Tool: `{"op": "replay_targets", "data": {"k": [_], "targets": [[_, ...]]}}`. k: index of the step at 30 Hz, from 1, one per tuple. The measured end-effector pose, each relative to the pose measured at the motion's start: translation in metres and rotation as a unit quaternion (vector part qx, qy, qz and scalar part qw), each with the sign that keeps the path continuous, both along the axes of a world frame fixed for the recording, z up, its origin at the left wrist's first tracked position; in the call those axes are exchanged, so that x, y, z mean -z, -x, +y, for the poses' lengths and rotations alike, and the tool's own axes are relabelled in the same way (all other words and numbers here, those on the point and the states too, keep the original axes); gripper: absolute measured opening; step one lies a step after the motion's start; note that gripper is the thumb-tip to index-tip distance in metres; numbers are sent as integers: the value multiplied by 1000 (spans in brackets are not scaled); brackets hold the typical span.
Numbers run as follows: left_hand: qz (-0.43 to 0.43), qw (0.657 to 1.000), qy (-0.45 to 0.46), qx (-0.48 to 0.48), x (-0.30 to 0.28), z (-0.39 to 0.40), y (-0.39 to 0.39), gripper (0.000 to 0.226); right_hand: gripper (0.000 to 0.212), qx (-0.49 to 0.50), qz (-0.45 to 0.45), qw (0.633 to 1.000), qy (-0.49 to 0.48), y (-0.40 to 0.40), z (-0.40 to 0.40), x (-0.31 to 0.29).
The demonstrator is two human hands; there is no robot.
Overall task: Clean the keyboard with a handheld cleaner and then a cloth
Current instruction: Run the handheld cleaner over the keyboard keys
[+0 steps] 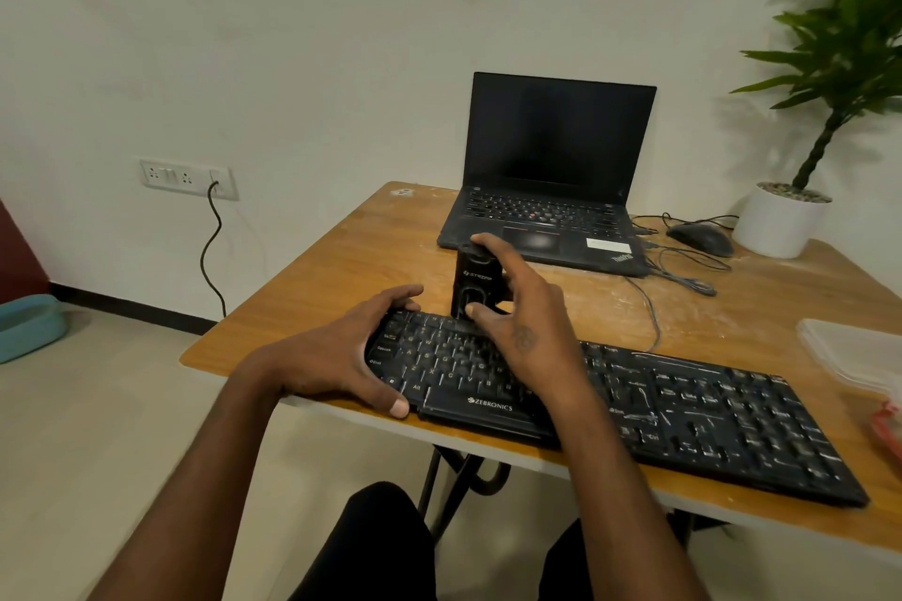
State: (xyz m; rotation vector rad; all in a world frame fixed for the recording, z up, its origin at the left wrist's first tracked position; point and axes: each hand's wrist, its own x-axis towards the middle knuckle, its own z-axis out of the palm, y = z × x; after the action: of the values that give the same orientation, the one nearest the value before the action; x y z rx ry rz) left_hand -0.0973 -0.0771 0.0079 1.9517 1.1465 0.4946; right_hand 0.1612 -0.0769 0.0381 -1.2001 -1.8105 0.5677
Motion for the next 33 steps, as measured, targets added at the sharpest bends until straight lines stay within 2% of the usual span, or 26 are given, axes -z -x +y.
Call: {"op": "replay_targets", "data": {"k": [7, 14, 17, 20, 24, 30, 33], "targets": [[4, 1000, -5, 1, 1, 1, 2, 130, 79, 83, 7, 996, 7, -53, -11, -1], [12, 1000, -2, 1, 1, 1, 2, 130, 77, 16, -10, 1000, -2, -27, -9, 0], [10, 1000, -1, 1, 1, 1, 2, 130, 75, -3, 30, 999, 18, -34, -14, -1], [8, 1000, -4, 1, 1, 1, 1, 132, 76, 20, 46, 999, 13, -59, -26, 0], [7, 1000, 1, -2, 2, 2, 2, 132, 77, 69, 24, 997, 7, -73, -34, 0], [10, 1000, 0, 0, 1, 0, 0, 131, 76, 2, 15, 1000, 0, -36, -30, -1], [11, 1000, -1, 0, 0, 0, 1, 131, 75, -10, 54, 998, 7, -40, -31, 1]]}}
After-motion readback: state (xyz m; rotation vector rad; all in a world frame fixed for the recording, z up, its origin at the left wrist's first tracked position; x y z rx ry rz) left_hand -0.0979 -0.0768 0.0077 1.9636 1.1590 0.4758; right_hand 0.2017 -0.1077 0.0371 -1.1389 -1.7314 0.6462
